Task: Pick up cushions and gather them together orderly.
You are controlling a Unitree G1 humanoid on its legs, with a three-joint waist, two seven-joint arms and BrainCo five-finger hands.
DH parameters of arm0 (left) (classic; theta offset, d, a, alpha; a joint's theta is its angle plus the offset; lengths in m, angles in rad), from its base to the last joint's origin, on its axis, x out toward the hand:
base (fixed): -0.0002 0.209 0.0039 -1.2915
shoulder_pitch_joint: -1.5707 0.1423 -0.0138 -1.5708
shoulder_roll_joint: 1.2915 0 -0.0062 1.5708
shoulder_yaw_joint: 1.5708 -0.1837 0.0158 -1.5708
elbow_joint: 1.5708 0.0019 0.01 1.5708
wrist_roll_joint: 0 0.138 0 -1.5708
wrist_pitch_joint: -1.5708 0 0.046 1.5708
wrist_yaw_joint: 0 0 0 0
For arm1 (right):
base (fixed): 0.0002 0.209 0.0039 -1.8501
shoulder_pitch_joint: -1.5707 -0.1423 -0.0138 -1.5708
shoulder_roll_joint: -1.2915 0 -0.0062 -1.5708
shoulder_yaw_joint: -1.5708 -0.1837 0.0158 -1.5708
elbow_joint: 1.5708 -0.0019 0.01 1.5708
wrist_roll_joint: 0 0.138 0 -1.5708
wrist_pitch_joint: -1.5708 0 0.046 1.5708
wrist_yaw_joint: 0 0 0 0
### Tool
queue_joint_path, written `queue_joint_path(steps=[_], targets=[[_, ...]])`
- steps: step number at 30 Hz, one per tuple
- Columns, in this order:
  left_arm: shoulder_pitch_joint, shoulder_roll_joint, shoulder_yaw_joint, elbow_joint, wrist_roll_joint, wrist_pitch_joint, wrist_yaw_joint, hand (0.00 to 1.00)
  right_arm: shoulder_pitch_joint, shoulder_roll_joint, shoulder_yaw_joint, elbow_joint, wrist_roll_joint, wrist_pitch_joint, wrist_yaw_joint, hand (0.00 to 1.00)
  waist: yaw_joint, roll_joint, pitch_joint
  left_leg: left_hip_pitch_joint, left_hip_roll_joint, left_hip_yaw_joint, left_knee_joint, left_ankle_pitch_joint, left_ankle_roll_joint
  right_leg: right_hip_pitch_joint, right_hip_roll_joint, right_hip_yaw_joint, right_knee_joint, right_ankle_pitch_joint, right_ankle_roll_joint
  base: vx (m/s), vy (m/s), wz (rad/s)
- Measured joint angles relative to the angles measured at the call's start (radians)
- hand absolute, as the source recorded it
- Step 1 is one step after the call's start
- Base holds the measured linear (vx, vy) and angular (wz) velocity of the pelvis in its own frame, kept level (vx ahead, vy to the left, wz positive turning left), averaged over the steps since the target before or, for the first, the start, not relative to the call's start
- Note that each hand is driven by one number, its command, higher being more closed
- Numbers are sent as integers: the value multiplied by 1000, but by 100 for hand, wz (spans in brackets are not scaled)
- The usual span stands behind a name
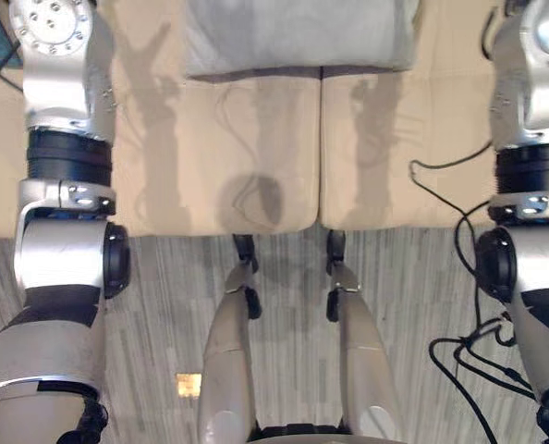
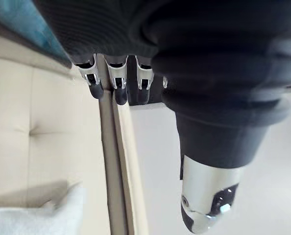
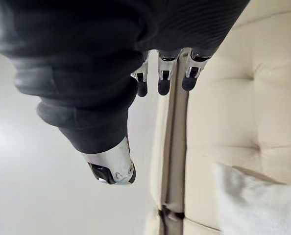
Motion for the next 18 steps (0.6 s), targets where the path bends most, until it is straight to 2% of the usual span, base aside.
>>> queue_joint_path(steps=[3, 5, 7, 9, 11, 13, 15, 18], targets=[[143, 3, 26, -61, -10, 0, -29, 0, 120, -2, -1, -86, 48, -16, 40, 0, 3, -1, 0, 42, 10, 15, -1, -10, 4, 35, 2, -1, 9, -15, -3, -15, -57, 0], [281, -6, 28, -136, -19, -2, -58, 0, 267, -2, -4, -171, 62, -25, 67, 0, 3, -1, -1, 76, 14, 15, -2, -12, 7, 73, 5, -4, 8, -21, -4, 23, -56, 3], [560, -94, 54, -240, -19, -3, -105, 0, 555, 40, -37, -271, 69, -28, 115, 0, 4, -1, -1, 162, 15, 16, 1, -28, 4, 163, 4, -16, 5, -39, -3, 67, -60, 6], [698, -160, 62, -294, -17, -3, -126, 0, 692, 84, -61, -307, 68, -29, 141, 0, 3, -2, -5, 208, 15, 14, 0, -41, 3, 211, 3, -23, 2, -50, -3, 63, -34, 7], [986, -276, 35, -324, 6, -1, -179, 0, 961, 183, -63, -329, 63, -32, 184, 0, 0, -5, -84, 253, 13, 14, -8, -72, -9, 261, 10, -25, -17, -72, -3, 97, -49, 2], [1152, -325, 13, -324, 38, 3, -225, 0, 1114, 242, -57, -311, 13, -31, 227, 0, 0, -5, -109, 311, 6, 19, -39, -74, -9, 322, 15, -22, -61, -73, -4, 114, -35, -5], [1297, -356, 2, -316, 85, 4, -279, 0, 1245, 289, -42, -271, -63, -30, 283, 0, -1, -9, -149, 365, 5, 28, -80, -72, -11, 379, 21, -11, -122, -58, -8, 104, -18, -13], [1399, -366, -4, -219, 148, 5, -345, 0, 1341, 309, 0, -163, -147, -28, 351, 0, -3, -12, -205, 446, 1, 46, -124, -66, -13, 446, 22, 5, -169, -44, 1, 114, -20, -25]])
